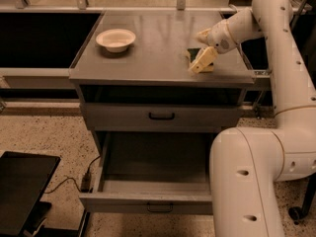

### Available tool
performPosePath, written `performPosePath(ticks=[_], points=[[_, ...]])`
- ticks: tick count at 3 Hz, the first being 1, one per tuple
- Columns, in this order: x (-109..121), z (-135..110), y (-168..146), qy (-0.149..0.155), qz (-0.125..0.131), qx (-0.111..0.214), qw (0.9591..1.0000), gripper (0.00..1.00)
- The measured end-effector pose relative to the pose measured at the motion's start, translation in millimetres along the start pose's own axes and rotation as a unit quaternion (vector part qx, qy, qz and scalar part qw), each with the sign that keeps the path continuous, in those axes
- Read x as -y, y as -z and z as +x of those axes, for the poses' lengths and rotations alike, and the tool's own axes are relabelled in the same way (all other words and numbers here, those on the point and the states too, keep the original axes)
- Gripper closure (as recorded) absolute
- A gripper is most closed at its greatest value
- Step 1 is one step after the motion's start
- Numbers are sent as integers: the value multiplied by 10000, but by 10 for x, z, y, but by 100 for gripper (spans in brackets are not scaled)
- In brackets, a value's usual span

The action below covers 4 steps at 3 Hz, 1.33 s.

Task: Place sponge into middle drawer

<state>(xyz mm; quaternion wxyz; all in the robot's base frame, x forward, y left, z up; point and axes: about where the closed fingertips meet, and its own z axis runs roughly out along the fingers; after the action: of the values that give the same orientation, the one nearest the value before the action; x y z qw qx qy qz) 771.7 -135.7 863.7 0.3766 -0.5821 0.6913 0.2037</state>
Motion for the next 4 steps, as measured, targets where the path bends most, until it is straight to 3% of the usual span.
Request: performPosePath(ticks=[2,3,4], points=[[69,27,-20,-81,115,23,9999,0],[245,183,26,-321,462,-31,9984,0],[230,228,-43,-362,398,-99,9985,0]])
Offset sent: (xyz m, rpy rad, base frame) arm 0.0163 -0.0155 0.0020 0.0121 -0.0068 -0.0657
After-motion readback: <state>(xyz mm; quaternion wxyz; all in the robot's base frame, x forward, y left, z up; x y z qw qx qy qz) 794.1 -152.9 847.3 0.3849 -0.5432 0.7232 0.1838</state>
